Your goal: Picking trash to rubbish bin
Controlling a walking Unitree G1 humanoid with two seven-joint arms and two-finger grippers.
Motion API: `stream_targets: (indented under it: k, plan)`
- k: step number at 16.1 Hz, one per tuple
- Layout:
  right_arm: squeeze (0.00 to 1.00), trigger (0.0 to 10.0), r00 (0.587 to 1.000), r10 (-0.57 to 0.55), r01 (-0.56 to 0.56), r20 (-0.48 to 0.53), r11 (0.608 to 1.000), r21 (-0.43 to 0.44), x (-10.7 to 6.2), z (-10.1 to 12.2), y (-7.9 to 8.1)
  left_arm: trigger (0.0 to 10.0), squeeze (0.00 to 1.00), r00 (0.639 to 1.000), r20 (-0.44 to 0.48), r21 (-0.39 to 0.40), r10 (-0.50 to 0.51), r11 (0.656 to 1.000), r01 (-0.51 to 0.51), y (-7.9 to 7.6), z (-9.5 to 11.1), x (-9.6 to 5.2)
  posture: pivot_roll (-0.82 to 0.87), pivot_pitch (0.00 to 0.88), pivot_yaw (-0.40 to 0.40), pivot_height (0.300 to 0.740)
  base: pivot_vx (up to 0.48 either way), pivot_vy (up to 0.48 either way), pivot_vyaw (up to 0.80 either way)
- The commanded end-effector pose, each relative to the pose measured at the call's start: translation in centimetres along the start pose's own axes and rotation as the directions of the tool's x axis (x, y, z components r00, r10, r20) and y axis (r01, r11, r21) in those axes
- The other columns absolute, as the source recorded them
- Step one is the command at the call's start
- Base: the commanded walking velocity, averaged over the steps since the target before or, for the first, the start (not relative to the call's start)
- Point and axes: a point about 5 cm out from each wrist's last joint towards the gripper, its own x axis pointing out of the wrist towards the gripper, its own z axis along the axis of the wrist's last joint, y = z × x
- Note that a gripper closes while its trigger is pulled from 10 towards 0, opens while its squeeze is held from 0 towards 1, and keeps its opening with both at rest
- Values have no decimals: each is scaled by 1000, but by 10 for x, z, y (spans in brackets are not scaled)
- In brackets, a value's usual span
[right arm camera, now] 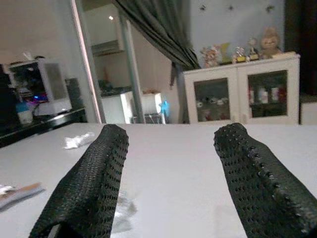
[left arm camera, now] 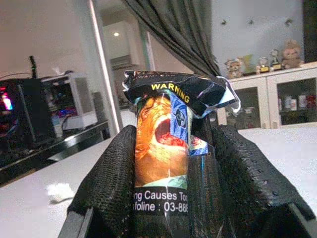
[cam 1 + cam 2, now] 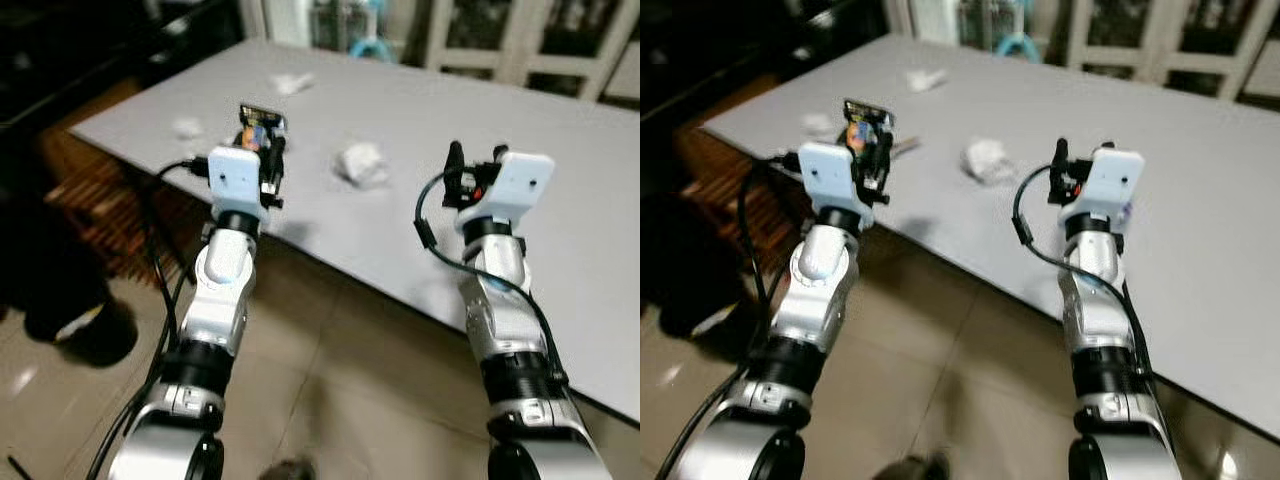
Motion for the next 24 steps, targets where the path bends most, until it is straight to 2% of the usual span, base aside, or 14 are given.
stream_targets:
  k: [1, 19, 21, 24]
  plan:
    - [0, 10000, 1000, 9, -9, -8, 1000, 19, 0, -1, 4, 10000, 0, 1000, 1, 19, 10, 1000, -10, 4, 0, 0, -70, 61, 81, 740, 0, 0, 800]
    - [0, 10000, 999, 36, -36, -16, 999, 21, -4, -3, 9, 10000, 0, 1000, -6, 24, -1, 1000, 1, 3, -1, -2, -77, 57, 86, 740, 0, 0, 800]
    - [0, 10000, 999, 48, -48, -24, 999, 24, -4, -4, 10, 10000, 0, 1000, -11, 14, -7, 1000, 7, 2, -2, -2, -74, 61, 84, 740, 0, 0, 800]
    - [0, 10000, 997, 64, -62, -38, 997, 34, -5, -7, 13, 10000, 0, 999, -39, -30, -13, 999, 12, 1, -6, -5, -69, 68, 81, 740, 0, 0, 0]
